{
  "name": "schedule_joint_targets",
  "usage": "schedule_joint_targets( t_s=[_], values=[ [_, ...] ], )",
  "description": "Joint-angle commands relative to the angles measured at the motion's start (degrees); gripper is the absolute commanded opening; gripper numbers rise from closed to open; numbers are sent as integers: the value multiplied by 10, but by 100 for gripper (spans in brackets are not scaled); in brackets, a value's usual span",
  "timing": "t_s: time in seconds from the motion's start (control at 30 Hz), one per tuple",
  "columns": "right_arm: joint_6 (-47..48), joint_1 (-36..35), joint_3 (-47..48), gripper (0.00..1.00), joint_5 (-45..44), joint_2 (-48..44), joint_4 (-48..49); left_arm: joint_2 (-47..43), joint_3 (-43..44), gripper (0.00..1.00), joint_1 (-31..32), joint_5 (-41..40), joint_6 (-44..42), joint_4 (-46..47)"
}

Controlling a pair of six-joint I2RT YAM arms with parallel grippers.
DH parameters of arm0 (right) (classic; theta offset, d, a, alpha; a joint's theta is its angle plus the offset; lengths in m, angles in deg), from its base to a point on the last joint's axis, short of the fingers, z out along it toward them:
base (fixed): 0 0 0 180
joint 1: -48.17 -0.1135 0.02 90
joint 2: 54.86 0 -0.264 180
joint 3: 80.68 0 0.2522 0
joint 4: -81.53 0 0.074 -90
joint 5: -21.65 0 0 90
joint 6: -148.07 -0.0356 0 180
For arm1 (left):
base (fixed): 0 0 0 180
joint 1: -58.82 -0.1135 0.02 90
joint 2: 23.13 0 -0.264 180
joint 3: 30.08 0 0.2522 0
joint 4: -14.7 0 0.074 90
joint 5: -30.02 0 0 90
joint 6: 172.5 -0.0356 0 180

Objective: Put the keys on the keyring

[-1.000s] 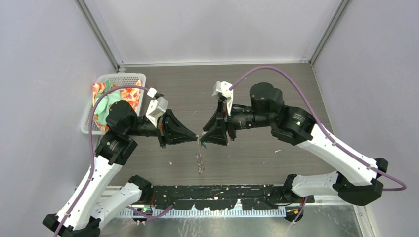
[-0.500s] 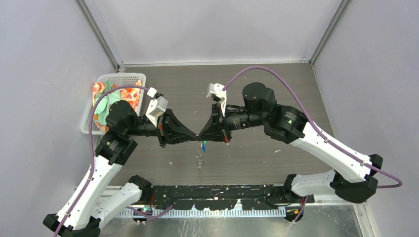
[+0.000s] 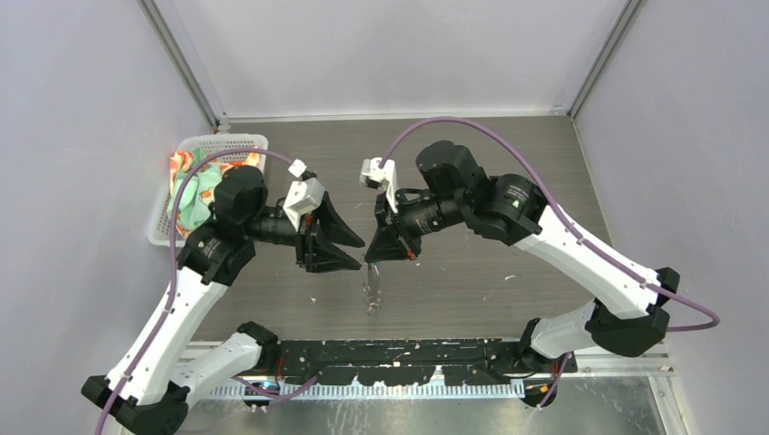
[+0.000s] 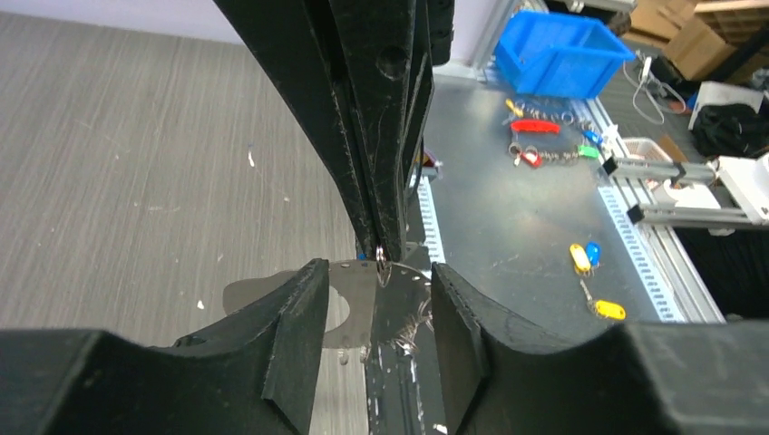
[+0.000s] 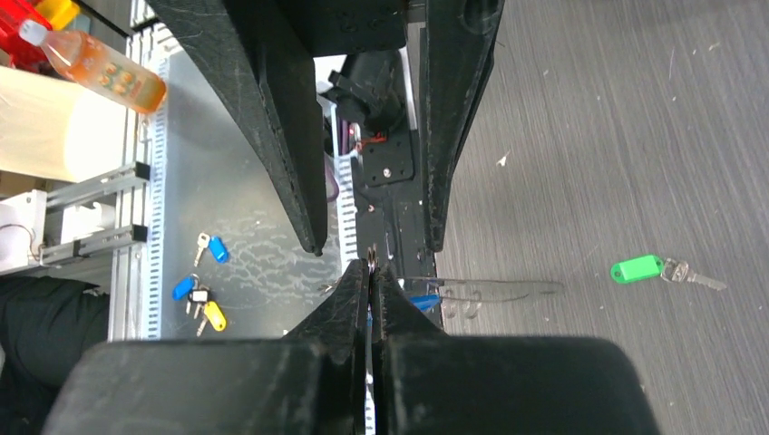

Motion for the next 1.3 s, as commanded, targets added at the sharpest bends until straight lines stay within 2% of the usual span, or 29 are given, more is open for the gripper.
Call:
schedule_joint_targets(
  t_s=[0.0, 0.2, 0.3, 0.4, 0.5, 0.63, 0.7, 0.93, 1.17, 1.2, 1.27],
  values=[
    [27, 2, 53, 1, 12, 19, -56, 18, 30, 45, 2, 24, -87, -84],
    [32, 1, 81, 1, 8, 38, -78, 37, 43, 25, 3, 40, -111, -118],
    [32, 2, 97, 1, 8, 50, -95, 34, 42, 20, 6, 38, -120, -121],
    [32, 1, 114, 1, 12, 64, -109, 36, 45, 20, 10, 31, -135, -134],
    [47, 2, 130, 1, 12, 79, -122, 39, 48, 27, 12, 32, -138, -136],
    [53, 1, 150, 1, 11, 92, -143, 42, 53, 28, 14, 30, -146, -141],
    [56, 2, 162, 1, 11, 100, -155, 43, 57, 25, 15, 29, -158, -152],
    [59, -1, 198, 1, 19, 125, -179, 45, 61, 1, 19, 6, -208, -185],
    [48, -4, 212, 1, 26, 137, -177, 46, 61, 0, 19, -10, -201, -169],
    [40, -4, 207, 2, 25, 133, -165, 42, 54, 0, 18, -10, -181, -148],
    [21, -3, 189, 17, 13, 120, -135, 24, 27, 0, 19, -14, -132, -101]
  ],
)
